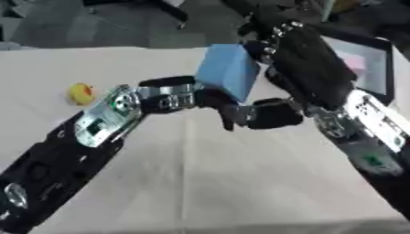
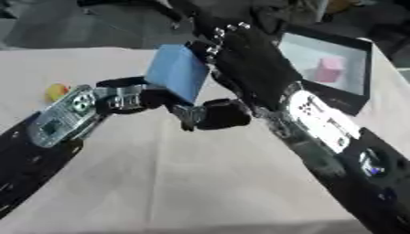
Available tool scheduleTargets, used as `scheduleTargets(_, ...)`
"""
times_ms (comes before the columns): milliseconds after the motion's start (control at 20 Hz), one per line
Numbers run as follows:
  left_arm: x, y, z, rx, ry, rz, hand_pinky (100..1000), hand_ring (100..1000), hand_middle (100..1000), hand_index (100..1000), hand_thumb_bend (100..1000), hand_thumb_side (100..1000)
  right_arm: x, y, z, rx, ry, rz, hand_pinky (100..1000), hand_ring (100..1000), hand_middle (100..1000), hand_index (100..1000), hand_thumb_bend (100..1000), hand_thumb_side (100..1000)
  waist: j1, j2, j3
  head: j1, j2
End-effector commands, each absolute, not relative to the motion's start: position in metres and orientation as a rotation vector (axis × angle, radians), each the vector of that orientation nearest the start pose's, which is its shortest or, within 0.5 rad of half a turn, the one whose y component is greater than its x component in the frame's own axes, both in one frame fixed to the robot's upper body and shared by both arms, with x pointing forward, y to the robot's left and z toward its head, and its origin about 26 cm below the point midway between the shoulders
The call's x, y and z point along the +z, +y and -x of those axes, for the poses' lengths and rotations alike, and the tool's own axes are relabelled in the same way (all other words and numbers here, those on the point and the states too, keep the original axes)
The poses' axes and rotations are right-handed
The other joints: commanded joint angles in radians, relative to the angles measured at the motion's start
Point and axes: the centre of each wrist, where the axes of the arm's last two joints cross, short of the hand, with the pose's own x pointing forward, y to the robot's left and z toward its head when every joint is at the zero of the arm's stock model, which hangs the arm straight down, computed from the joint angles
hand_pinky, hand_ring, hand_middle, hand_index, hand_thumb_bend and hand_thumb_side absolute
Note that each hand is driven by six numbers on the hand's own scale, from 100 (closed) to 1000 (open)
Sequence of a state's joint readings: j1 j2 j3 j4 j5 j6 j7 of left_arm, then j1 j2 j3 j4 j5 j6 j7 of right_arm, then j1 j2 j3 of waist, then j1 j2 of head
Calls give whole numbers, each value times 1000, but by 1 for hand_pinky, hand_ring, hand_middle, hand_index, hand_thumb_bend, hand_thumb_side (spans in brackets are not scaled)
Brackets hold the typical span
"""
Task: Pick up the objects with one hand, pass them to the other hand, and then place them into the box on the other side of the table.
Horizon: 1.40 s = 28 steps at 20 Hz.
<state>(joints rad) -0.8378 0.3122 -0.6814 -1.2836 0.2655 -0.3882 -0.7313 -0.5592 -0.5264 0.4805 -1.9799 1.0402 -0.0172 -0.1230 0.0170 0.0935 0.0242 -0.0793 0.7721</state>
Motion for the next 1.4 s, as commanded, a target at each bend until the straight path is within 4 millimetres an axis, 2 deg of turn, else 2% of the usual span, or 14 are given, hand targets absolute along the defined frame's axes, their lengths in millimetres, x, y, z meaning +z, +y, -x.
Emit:
scheduleTargets(50, 117, 126, -412, -2148, -1768, 757, 685, 625, 518, 749, 100, 1000, 230, -168, -295, -1409, 2543, -1352, 571, 683, 1000, 306, 100, 849, 1, -14, -2, -7, -2)
scheduleTargets(150, 91, 145, -417, -2248, -1719, 682, 685, 624, 517, 747, 100, 1000, 229, -169, -296, -1415, 2524, -1375, 578, 681, 1000, 307, 100, 858, 4, -14, -1, -12, -2)
scheduleTargets(300, 72, 156, -415, -2342, -1627, 621, 684, 622, 516, 747, 100, 1000, 230, -172, -296, -1421, 2499, -1408, 593, 678, 1000, 308, 100, 877, 6, -15, -1, -18, -2)
scheduleTargets(500, 68, 167, -413, -2379, -1576, 580, 681, 619, 513, 743, 100, 1000, 230, -175, -297, -1419, 2473, -1449, 605, 676, 1000, 310, 100, 895, 5, -16, 0, -24, -2)
scheduleTargets(650, 76, 185, -415, -2366, -1586, 535, 681, 619, 513, 743, 100, 1000, 229, -182, -297, -1425, 2449, -1487, 625, 675, 1000, 315, 100, 926, 5, -19, 3, -42, -2)
scheduleTargets(750, 90, 200, -415, -2339, -1635, 506, 681, 619, 512, 742, 100, 943, 228, -191, -298, -1451, 2423, -1527, 626, 675, 1000, 318, 100, 936, 8, -21, 10, -70, -2)
scheduleTargets(900, 125, 222, -410, -2266, -1794, 487, 682, 622, 512, 744, 100, 817, 223, -217, -298, -1519, 2362, -1664, 635, 678, 1000, 322, 100, 954, 17, -23, 28, -127, -2)
scheduleTargets(1150, 197, 259, -390, -2041, -2170, 518, 684, 627, 513, 749, 100, 544, 220, -270, -293, -1574, 2274, -2084, 531, 690, 1000, 319, 100, 835, 31, -18, 75, -240, -2)
scheduleTargets(1250, 222, 267, -381, -1923, -2284, 563, 684, 628, 515, 749, 100, 508, 221, -289, -290, -1552, 2227, -2279, 505, 693, 1000, 320, 104, 798, 36, -12, 99, -285, -4)
scheduleTargets(1400, 257, 277, -363, -1729, -2381, 670, 682, 628, 514, 748, 100, 475, 228, -312, -286, -1455, 2148, -2575, 442, 700, 1000, 321, 271, 689, 37, 3, 140, -347, -25)
